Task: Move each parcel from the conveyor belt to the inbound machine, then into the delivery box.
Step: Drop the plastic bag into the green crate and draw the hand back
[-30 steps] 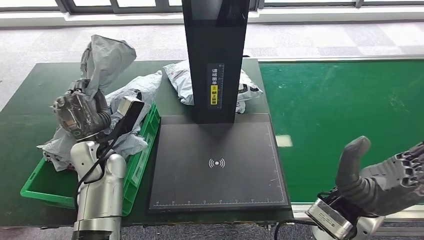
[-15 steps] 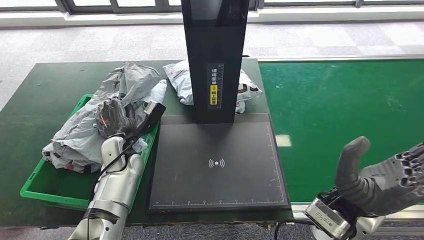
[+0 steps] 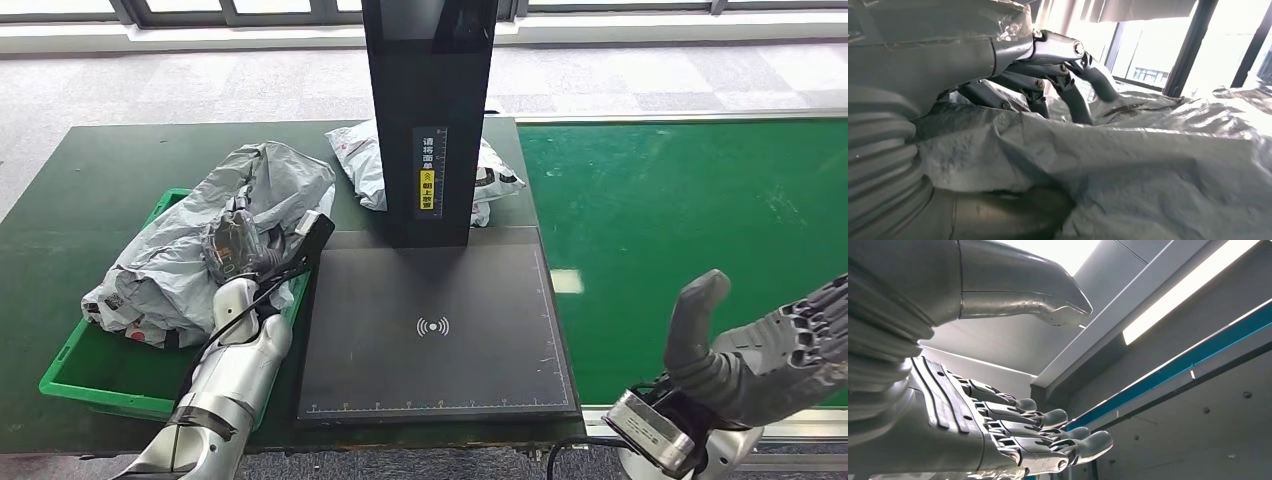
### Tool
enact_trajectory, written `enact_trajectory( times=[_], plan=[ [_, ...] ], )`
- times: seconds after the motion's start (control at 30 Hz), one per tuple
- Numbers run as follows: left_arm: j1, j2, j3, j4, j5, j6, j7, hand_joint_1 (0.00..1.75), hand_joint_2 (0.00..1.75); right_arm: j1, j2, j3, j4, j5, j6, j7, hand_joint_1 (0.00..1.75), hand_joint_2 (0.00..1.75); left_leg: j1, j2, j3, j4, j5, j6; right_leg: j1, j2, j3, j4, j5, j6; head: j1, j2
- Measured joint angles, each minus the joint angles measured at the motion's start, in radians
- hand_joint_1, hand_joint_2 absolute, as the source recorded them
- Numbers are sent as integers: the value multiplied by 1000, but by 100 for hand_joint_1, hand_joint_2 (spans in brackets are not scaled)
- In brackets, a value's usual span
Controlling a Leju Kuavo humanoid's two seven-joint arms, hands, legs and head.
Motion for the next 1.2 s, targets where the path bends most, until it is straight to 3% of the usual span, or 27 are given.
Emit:
enact_trajectory(
  times=[0.27, 0.5, 0.7, 1.03, 1.17, 1.2],
  plan=[
    [48, -8, 36, -110, 34, 2, -64, 0, 0, -1, 0, 0, 6, 0, 0, 0, 0, 175, 0, 0, 0, 0, 0, 0, 0, 0, 0, 0, 0, 0, 0, 0],
    [100, -44, 72, -254, 93, 2, -167, 0, 0, -1, 0, 0, 6, -6, 0, 0, 0, 175, 0, 0, 0, 0, 0, 0, 0, 0, 0, 0, 0, 0, 0, 0],
    [172, -103, 90, -466, 327, 3, -414, 0, 0, 1, 0, -11, 6, -15, 0, 0, 0, 175, 0, 0, -1, 0, 0, 0, 0, 0, -1, 0, 0, 0, 0, 0],
    [245, -124, -37, -699, 747, -10, -662, 0, 0, 5, 0, -33, 6, -40, 0, 0, 0, 175, 0, 0, -1, 0, 0, 0, 0, 0, -1, 0, 0, 0, 0, 0],
    [260, -119, -94, -772, 935, -68, -773, 0, 175, 6, -1, -32, 10, -84, 0, 0, 0, 175, 0, 0, -1, 0, 0, 0, 0, 0, 0, 0, 0, 0, 0, 0],
    [267, -117, -108, -791, 1010, -105, -817, 0, 175, 6, -1, -25, 16, -92, 0, 0, 0, 175, 0, 0, -1, 0, 0, 0, 0, 0, 0, 0, 0, 0, 0, 0]
  ],
)
